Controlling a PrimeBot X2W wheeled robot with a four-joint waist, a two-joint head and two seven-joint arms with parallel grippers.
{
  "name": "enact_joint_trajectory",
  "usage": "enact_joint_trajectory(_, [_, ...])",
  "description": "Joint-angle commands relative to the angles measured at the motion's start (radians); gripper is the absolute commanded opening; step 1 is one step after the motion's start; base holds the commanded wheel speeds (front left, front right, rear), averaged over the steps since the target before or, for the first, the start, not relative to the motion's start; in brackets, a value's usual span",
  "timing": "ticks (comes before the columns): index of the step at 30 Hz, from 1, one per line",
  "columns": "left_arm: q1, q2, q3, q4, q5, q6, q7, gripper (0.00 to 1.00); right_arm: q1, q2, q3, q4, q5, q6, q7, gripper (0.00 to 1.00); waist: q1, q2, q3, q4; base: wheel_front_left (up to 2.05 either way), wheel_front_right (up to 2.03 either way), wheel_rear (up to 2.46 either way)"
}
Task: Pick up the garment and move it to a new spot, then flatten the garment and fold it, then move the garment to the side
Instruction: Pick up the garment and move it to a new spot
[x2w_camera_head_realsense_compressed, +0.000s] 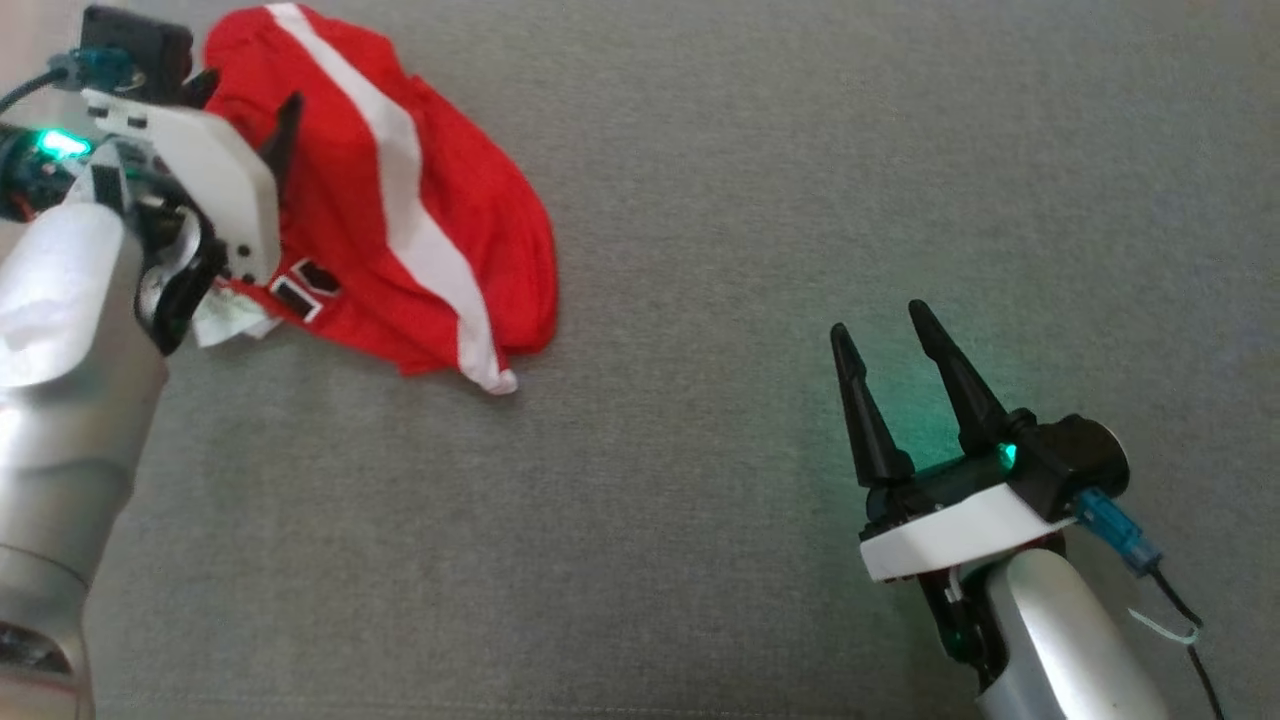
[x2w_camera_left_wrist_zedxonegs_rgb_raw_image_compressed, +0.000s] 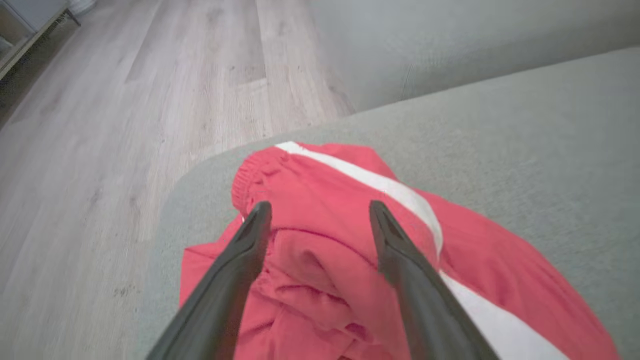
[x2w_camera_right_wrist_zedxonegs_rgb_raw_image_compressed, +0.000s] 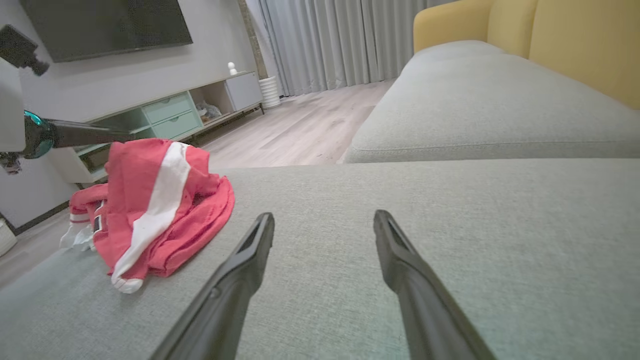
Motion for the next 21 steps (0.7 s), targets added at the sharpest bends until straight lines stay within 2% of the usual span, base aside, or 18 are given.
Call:
enact_joint_trajectory(1, [-0.059, 0.061, 0.010, 0.003, -0.003, 0.002, 0.004, 1.00, -0.027, -0.002, 0.023, -0.036, 0.006, 0.008, -0.011, 1.00, -0.0002, 0.0000, 0.022, -0.027, 0.00, 0.00, 0.00])
enact_joint_trajectory(6, [-0.078, 0.056, -0.027, 0.081, -0.043, 0.002, 0.025, 1.00, -0.032, -0.002, 0.030, -0.039, 0.007, 0.008, -0.011, 1.00, -0.0002, 0.0000, 0.027, -0.044, 0.00, 0.00, 0.00])
enact_joint_trajectory(7, [-0.080, 0.055, -0.033, 0.090, -0.055, 0.002, 0.029, 0.36, -0.032, -0.002, 0.031, -0.039, 0.007, 0.008, -0.011, 1.00, -0.0002, 0.0000, 0.026, -0.047, 0.00, 0.00, 0.00])
enact_joint_trajectory(8, [-0.083, 0.056, -0.039, 0.093, -0.065, 0.002, 0.023, 0.00, -0.032, -0.002, 0.031, -0.038, 0.007, 0.008, -0.011, 1.00, -0.0002, 0.0000, 0.025, -0.049, 0.00, 0.00, 0.00])
enact_joint_trajectory(11, [-0.103, 0.059, -0.044, 0.094, -0.080, 0.002, -0.046, 0.00, -0.030, -0.002, 0.028, -0.035, 0.009, 0.008, -0.011, 1.00, -0.0002, 0.0000, 0.018, -0.053, 0.00, 0.00, 0.00])
enact_joint_trajectory(14, [-0.136, 0.058, -0.049, 0.079, -0.068, 0.002, -0.166, 0.00, -0.027, -0.002, 0.023, -0.030, 0.010, 0.008, -0.011, 1.00, -0.0002, 0.0000, -0.002, -0.052, 0.00, 0.00, 0.00])
enact_joint_trajectory(18, [-0.175, 0.032, -0.042, 0.043, -0.080, 0.002, -0.331, 0.00, -0.016, -0.002, 0.024, -0.025, 0.018, 0.008, -0.011, 1.00, -0.0002, 0.0000, -0.045, -0.053, 0.00, 0.00, 0.00])
enact_joint_trajectory(21, [-0.186, 0.017, -0.085, 0.000, -0.079, 0.002, -0.398, 0.00, -0.004, -0.002, 0.019, -0.021, 0.032, 0.008, -0.011, 1.00, -0.0002, 0.0000, -0.084, -0.062, 0.00, 0.00, 0.00])
